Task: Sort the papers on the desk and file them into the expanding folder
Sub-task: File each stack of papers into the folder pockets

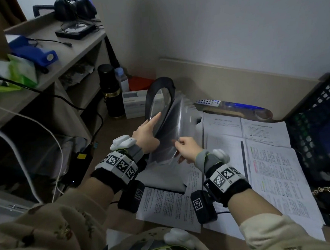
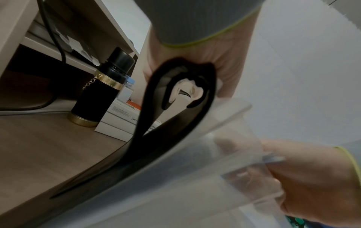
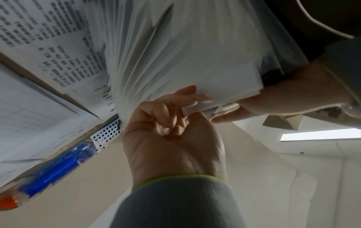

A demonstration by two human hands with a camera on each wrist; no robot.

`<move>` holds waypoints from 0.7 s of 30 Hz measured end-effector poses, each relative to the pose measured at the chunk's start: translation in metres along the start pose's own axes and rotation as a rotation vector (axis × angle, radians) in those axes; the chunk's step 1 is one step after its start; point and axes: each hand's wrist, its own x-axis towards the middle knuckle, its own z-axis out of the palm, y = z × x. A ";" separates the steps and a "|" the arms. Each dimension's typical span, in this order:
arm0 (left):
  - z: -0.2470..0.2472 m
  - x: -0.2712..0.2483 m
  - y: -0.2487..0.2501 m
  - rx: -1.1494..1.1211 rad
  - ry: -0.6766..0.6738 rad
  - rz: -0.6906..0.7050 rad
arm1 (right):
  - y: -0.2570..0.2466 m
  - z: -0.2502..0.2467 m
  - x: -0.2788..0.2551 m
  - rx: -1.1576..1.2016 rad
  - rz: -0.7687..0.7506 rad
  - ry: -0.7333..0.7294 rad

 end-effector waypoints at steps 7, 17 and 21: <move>-0.010 -0.003 -0.005 -0.029 0.003 0.021 | -0.003 0.025 0.007 -0.073 0.057 -0.007; -0.018 0.002 -0.018 -0.055 0.002 0.030 | -0.010 0.024 0.004 0.078 -0.119 0.012; -0.023 0.006 -0.025 -0.071 0.022 0.053 | -0.021 0.028 0.004 0.128 -0.191 -0.107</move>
